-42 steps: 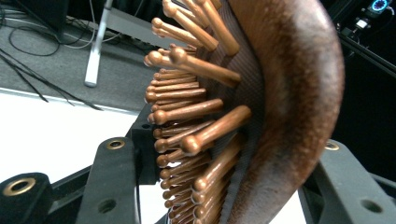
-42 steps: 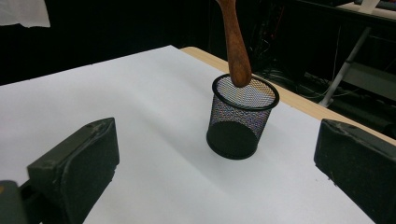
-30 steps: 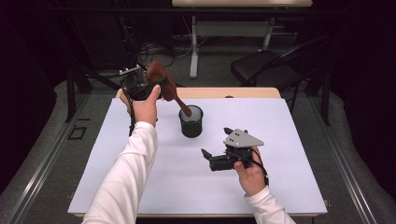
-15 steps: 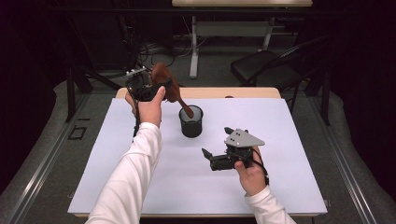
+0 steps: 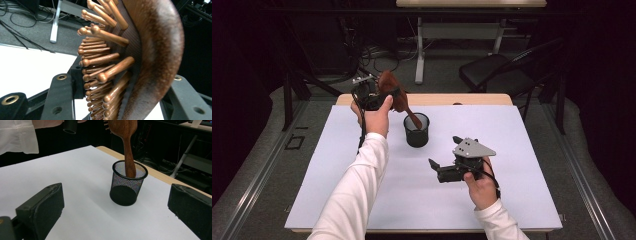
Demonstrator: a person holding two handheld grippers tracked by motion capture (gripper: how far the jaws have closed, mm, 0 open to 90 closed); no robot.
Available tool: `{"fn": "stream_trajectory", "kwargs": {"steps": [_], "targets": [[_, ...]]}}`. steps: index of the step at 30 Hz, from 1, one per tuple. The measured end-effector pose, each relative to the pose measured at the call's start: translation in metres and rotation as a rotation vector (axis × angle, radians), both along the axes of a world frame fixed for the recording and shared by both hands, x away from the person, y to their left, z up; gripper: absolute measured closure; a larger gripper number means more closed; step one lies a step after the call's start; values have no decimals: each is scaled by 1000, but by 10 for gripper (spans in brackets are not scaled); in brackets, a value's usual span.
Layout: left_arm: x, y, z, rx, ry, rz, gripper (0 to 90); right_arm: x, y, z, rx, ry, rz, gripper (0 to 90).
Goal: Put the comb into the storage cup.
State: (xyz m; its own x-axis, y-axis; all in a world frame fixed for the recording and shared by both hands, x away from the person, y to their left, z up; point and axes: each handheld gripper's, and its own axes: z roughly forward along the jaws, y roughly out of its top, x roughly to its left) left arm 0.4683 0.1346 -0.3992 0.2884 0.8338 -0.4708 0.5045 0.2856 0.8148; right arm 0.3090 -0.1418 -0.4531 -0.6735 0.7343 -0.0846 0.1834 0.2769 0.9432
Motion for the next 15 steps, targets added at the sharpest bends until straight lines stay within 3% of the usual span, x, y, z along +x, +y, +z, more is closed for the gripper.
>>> {"fn": "stream_trajectory", "kwargs": {"steps": [15], "targets": [[3, -1, -19, -4, 36, 4, 490, 0, 0, 0, 0, 1, -1, 5]]}}
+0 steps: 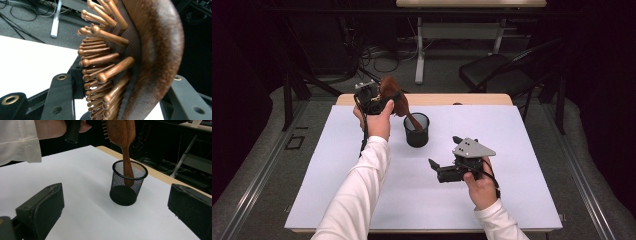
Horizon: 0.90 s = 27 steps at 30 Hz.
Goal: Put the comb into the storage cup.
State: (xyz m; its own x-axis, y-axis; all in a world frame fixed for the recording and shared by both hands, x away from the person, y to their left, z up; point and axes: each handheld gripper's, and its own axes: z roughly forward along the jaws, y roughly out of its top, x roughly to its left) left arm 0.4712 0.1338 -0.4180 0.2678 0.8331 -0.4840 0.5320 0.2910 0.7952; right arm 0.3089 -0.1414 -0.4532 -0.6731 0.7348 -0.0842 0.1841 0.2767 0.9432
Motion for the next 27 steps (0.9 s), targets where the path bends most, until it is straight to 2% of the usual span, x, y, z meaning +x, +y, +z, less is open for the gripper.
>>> {"fn": "stream_trajectory", "kwargs": {"steps": [18, 27], "targets": [[1, 1, -14, -1, 14, 16, 489, 0, 0, 0, 0, -2, 0, 5], [1, -4, -19, 7, 18, 4, 489, 0, 0, 0, 2, -2, 0, 5]]}}
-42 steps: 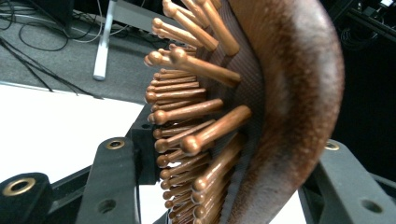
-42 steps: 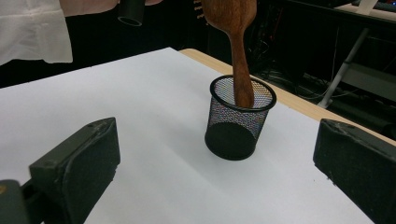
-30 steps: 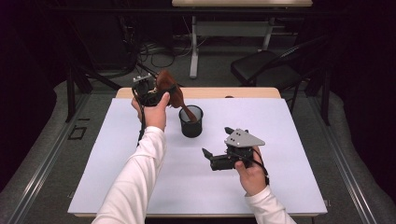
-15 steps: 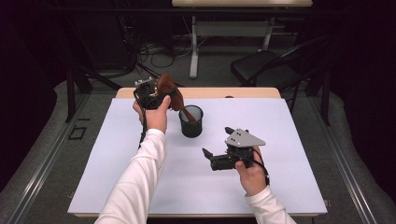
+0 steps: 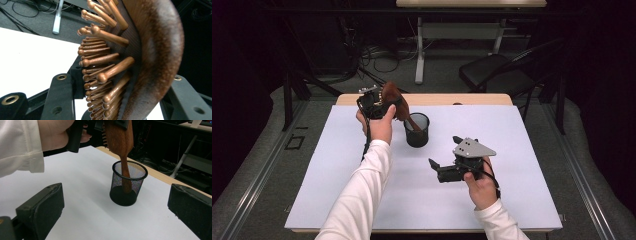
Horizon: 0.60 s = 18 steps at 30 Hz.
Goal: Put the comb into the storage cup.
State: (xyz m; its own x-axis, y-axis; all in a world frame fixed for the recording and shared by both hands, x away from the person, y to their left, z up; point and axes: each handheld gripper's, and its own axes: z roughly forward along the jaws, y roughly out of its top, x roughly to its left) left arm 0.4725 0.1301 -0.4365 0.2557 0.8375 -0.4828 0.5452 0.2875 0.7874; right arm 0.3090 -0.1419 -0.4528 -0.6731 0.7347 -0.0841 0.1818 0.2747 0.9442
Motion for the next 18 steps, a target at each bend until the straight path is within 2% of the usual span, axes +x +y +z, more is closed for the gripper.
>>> {"fn": "stream_trajectory", "kwargs": {"steps": [18], "targets": [[2, -8, -6, 20, 0, -7, 488, 1, -4, 2, 15, 3, -9, 10]]}}
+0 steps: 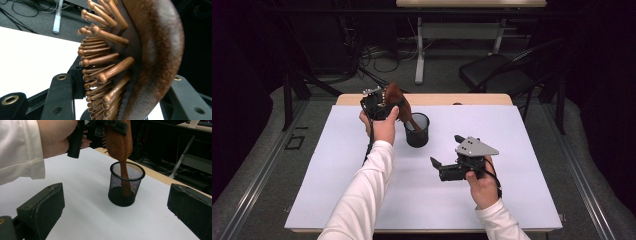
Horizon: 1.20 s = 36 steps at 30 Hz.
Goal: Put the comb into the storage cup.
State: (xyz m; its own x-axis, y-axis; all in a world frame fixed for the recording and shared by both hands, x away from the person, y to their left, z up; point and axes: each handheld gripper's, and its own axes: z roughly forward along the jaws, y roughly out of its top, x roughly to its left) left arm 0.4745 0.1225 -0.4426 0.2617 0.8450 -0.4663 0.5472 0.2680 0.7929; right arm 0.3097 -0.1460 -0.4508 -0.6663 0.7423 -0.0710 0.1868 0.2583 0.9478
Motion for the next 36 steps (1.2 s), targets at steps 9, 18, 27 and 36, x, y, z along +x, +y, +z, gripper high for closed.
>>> {"fn": "stream_trajectory", "kwargs": {"steps": [9, 18, 27, 36], "targets": [[1, -3, -4, 1, 6, -3, 488, 0, -1, 0, -1, -1, -2, 10], [2, -2, -11, -32, 20, -1, 488, 0, -1, 0, -2, -1, -4, 10], [3, -1, -15, -50, 32, -1, 486, 0, 0, 0, -6, -4, -5, 10], [2, 0, -18, -63, 28, 7, 482, 0, 0, 0, -2, -3, -7, 10]]}}
